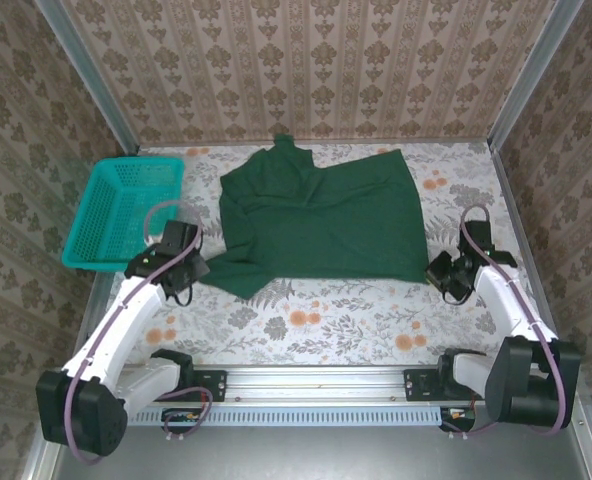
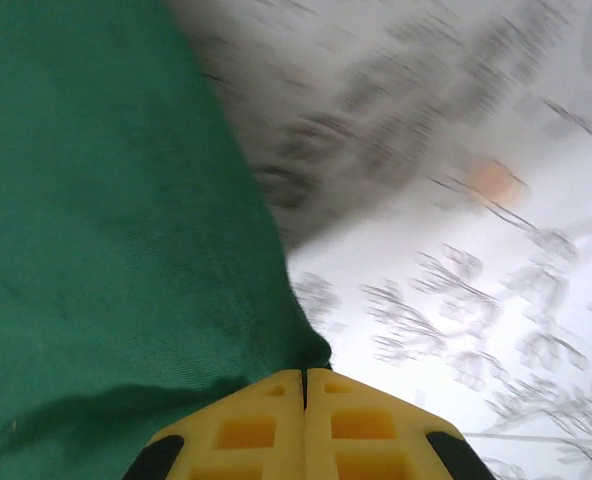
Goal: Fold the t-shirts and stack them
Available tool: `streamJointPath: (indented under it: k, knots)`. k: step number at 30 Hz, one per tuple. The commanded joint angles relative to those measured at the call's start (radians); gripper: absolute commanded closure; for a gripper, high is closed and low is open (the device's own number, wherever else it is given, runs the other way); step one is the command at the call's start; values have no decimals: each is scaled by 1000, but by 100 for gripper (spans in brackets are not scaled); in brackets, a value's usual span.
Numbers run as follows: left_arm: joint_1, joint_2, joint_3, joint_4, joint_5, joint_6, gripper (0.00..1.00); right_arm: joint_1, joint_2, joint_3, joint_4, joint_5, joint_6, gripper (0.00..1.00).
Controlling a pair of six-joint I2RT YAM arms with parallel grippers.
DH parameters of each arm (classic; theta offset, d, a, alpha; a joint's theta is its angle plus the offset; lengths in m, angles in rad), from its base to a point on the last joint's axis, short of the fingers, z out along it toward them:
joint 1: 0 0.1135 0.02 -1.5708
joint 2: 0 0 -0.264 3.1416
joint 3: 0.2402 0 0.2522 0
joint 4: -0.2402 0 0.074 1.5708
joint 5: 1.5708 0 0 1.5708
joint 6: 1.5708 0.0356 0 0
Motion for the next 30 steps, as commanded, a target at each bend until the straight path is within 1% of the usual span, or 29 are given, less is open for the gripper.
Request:
streamJointPath:
  k: [1, 3, 4, 5, 6, 8, 9, 10, 11, 13, 15, 16, 17, 18, 19, 20, 21, 23, 25, 26, 27, 28, 30]
  knots:
    - [16, 10, -20, -48, 11, -57, 100, -37, -10, -45, -17, 58, 64, 100]
    - [39, 107, 32, 22, 49, -17, 100, -47, 51, -7, 39, 60, 89, 100]
    - [56, 186, 88, 55, 77, 9, 100, -49, 99, 36, 63, 57, 105, 100]
    - [67, 266, 162, 72, 109, 36, 100, -51, 139, 86, 76, 51, 112, 100]
    - [76, 367, 268, 74, 138, 76, 100, -52, 203, 172, 82, 38, 112, 100]
    - [84, 564, 578, -2, 168, 170, 100, -51, 324, 379, 51, 28, 114, 100]
    - [84, 666, 756, -61, 154, 208, 100, -51, 379, 503, 25, 20, 112, 100]
    - [87, 736, 947, -97, 146, 241, 100, -51, 421, 629, 0, 16, 104, 100]
    - [90, 780, 1097, -114, 148, 266, 100, -51, 450, 746, -28, 18, 97, 100]
    - [94, 889, 1453, -169, 147, 306, 100, -51, 496, 985, -81, 23, 68, 100]
    - [88, 972, 1775, -230, 155, 350, 100, -50, 516, 1159, -131, 18, 29, 100]
    - [80, 994, 1895, -246, 160, 374, 100, -50, 513, 1233, -154, 17, 3, 100]
    - [71, 989, 1944, -242, 166, 396, 100, -48, 494, 1271, -160, 20, -18, 100]
    - [58, 954, 1928, -223, 159, 415, 100, -45, 459, 1269, -155, 30, -37, 100]
    - [44, 896, 1838, -186, 150, 426, 100, -41, 415, 1231, -147, 42, -47, 100]
    - [31, 819, 1707, -127, 154, 432, 100, -38, 372, 1179, -136, 43, -51, 100]
    - [16, 713, 1508, -36, 160, 441, 100, -29, 322, 1095, -115, 35, -63, 100]
    - [-25, 507, 1076, 129, 115, 449, 100, 13, 197, 914, -90, 54, -95, 100]
    - [-37, 285, 708, 199, 106, 387, 100, 64, 56, 666, -39, 57, -114, 100]
    - [-45, 202, 574, 186, 97, 365, 100, 78, 1, 561, -28, 57, -111, 100]
    - [-55, 117, 433, 141, 70, 323, 100, 79, -54, 446, -35, 57, -102, 100]
    - [-61, 38, 315, 81, 69, 283, 100, 79, -105, 347, -53, 76, -93, 100]
    - [-78, -98, 139, -23, 61, 199, 100, 76, -182, 192, -88, 102, -81, 100]
